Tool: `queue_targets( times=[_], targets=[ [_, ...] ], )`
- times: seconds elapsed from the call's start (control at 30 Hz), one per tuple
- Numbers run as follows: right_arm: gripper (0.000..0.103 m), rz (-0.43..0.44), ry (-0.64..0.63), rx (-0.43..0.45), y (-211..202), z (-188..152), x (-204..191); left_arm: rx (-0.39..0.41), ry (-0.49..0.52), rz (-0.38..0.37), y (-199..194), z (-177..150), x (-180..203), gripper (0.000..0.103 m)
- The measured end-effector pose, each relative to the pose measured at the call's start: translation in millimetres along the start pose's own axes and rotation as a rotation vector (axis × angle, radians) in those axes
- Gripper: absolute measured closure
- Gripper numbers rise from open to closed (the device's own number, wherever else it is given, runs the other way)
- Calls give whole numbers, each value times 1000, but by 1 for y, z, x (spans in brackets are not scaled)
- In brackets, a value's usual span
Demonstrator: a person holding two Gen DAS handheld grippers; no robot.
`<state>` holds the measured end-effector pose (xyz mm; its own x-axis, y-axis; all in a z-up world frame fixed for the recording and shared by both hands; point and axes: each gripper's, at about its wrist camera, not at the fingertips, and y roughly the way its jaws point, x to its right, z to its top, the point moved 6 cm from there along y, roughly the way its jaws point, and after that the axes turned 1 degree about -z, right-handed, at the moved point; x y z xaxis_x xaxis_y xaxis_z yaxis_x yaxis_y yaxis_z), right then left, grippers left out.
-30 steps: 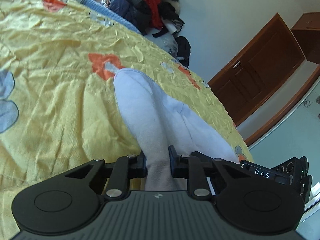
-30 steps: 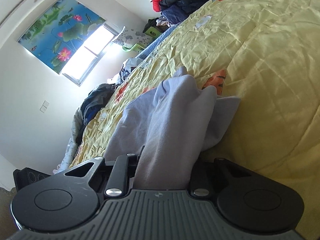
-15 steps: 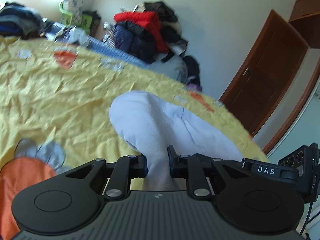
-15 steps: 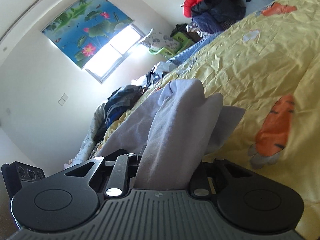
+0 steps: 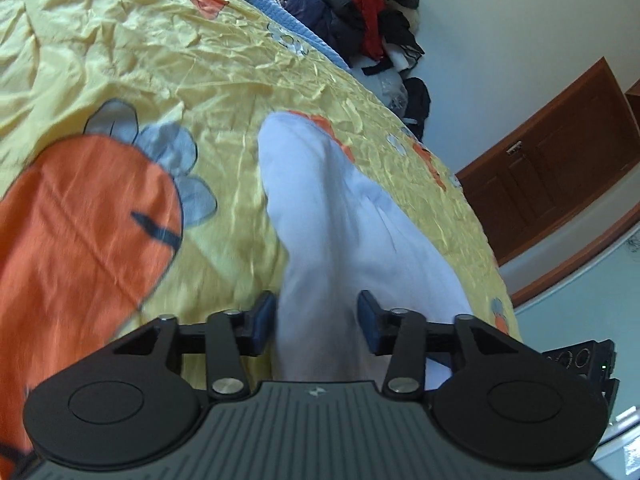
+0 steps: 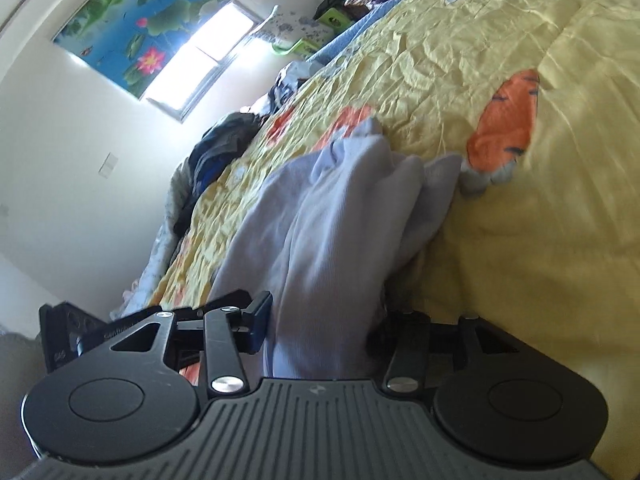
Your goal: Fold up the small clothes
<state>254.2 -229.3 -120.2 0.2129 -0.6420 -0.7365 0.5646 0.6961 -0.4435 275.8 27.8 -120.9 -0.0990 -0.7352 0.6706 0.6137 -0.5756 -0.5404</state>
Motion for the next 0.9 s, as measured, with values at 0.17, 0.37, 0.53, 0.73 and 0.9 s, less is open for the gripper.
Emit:
queue_targets(
  times=[0.17,0.37,0.53,0.73,0.9],
  targets=[
    [56,28,-43,-34,-17,-28,-11,-1,8,-57,-16,-27,4,51],
    [85,35,-6,-11,-27,-35,-12,6,80,-39,-32,-34,14,84],
    [84,-9,-9,-23,-30,-48,-10,-35,42,-8,-35,-44,6,84],
    [70,-131,-86,61,-55,-53,-20,6,51,55,-48,-51,4,79],
    [67,-298,-408,180,-76,-63,-73,55,130,164,-62,-57,14,62]
  ],
)
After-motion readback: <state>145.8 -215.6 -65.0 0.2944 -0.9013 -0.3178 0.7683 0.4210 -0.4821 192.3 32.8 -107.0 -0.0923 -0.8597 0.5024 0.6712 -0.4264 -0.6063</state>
